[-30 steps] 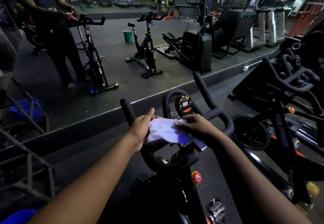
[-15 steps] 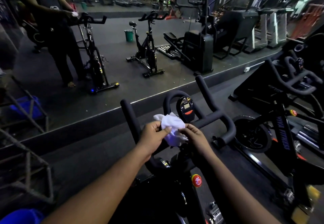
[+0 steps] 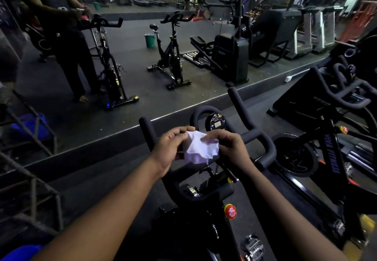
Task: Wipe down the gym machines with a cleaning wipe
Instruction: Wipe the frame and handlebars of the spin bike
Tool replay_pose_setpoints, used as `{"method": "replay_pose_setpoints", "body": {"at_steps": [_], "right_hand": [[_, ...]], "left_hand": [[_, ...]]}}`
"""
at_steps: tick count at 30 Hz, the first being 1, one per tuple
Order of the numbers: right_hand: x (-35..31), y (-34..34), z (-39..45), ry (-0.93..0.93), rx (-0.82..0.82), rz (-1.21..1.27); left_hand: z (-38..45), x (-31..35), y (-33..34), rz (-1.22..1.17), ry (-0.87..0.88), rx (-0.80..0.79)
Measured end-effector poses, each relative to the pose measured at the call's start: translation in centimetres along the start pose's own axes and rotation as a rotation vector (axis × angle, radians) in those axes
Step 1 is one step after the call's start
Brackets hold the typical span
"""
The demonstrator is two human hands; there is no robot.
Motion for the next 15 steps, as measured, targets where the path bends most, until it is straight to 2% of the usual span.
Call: {"method": "replay_pose_setpoints", "body": {"at_steps": [2,4,8,10,13,15], "right_hand": [[-0.8,0.0,0.1,-0.159,0.009,-0.258],[-1.4,0.4,0.2,-0.241,-0.017,-0.417],[-1.2,1.4,0.5,-0.278,-0.134,-0.571],[-0.1,1.1,0.7,-0.173,-0.179,-0.435],[1.8,-0.2,1.2,0.09,-0.101,-0.01],[2.8,0.5,1.8,0.177,-0.123,0.031]], "left_hand": [[-0.2,-1.2,0.5,-0.114,-0.166,-0.066],[-0.3,-1.9,0.8,-0.13,-0.245,-0.113],[0.2,-1.5,0.9,-0.032,-0.121,-0.059],[0.6,-1.4,0.2,-0.007,-0.068,0.014],[1.2,-1.5,-0.6,0.107,-0.019,0.023],[1.5,-1.6,-0.7,0.236,0.018,0.008]]}}
Point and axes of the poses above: each hand's wrist, its own z-axis towards the middle knuckle, its own y-axis out of the palm, x = y × z, the point moved 8 cm from there along z, towards the middle knuckle, and after that the axes turned 2 degrees about -z, right-handed, at the moved point
